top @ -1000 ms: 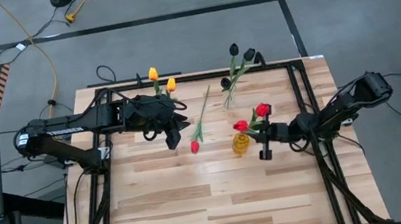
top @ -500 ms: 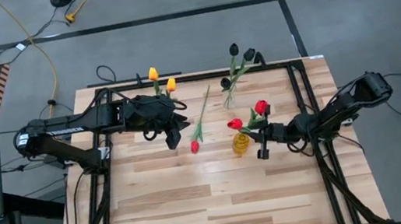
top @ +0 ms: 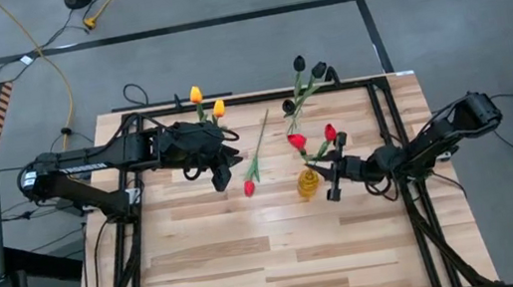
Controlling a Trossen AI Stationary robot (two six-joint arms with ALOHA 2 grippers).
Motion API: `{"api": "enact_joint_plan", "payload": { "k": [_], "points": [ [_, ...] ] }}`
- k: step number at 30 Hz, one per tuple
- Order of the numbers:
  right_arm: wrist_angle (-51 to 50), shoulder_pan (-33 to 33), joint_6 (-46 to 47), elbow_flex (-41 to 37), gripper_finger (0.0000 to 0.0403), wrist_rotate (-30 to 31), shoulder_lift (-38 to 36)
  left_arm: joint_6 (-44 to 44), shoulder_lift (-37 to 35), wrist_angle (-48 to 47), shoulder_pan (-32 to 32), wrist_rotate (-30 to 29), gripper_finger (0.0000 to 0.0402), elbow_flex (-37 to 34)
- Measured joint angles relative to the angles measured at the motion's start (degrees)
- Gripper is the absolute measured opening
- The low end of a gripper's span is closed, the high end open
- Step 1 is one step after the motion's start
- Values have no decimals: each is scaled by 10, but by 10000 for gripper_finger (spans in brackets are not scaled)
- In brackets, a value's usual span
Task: Sort flowers into vase by color
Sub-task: Put the right red tulip into the yellow vase, then put the red tulip into the yellow vase
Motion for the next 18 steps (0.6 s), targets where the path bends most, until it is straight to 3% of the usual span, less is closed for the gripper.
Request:
{"api": "enact_joint_plan", "payload": {
  "k": [18],
  "points": [
    [-53,24,3,0,203,55,-1,-27,0,0,0,0,96,0]
  ]
}}
